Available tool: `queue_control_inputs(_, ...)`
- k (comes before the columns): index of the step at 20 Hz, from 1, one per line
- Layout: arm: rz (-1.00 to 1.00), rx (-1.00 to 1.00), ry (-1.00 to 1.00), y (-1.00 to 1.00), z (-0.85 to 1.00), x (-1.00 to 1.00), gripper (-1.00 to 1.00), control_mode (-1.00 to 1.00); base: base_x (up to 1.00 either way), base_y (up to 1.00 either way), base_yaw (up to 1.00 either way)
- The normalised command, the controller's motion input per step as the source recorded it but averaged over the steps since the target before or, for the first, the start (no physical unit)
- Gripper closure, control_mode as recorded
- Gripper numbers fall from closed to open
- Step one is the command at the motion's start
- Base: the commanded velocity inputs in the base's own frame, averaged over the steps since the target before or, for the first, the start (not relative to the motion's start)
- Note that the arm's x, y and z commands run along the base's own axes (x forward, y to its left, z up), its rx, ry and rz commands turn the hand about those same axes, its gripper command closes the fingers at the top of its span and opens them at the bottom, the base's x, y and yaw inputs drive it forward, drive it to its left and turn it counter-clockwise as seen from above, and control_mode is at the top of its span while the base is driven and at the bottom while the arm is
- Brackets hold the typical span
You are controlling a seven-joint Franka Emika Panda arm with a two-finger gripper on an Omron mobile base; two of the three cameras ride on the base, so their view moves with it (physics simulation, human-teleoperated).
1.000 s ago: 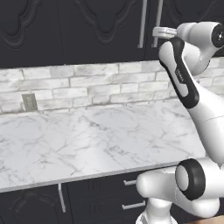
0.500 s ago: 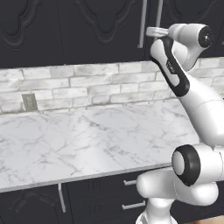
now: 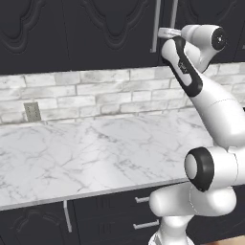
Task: Move the shaker and mustard from the cabinet to the dining counter.
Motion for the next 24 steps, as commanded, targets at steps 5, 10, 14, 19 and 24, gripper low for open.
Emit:
queue_control_inputs(5,0.00,0.00,0.00,0.00,0.00,0.38,-1.00,-1.00,0.00,0.00,0.00)
queue_control_inputs(10,0.00,0.00,0.00,0.00,0.00,0.02,1.00,-1.00,0.00,0.00,0.00)
queue_control_inputs(14,0.00,0.00,0.00,0.00,0.00,0.00,1.00,-1.00,0.00,0.00,0.00)
queue_control_inputs(19,0.00,0.00,0.00,0.00,0.00,-0.06,1.00,-1.00,0.00,0.00,0.00)
queue_control_inputs(24,0.00,0.00,0.00,-0.03,0.00,-0.73,1.00,-1.00,0.00,0.00,0.00)
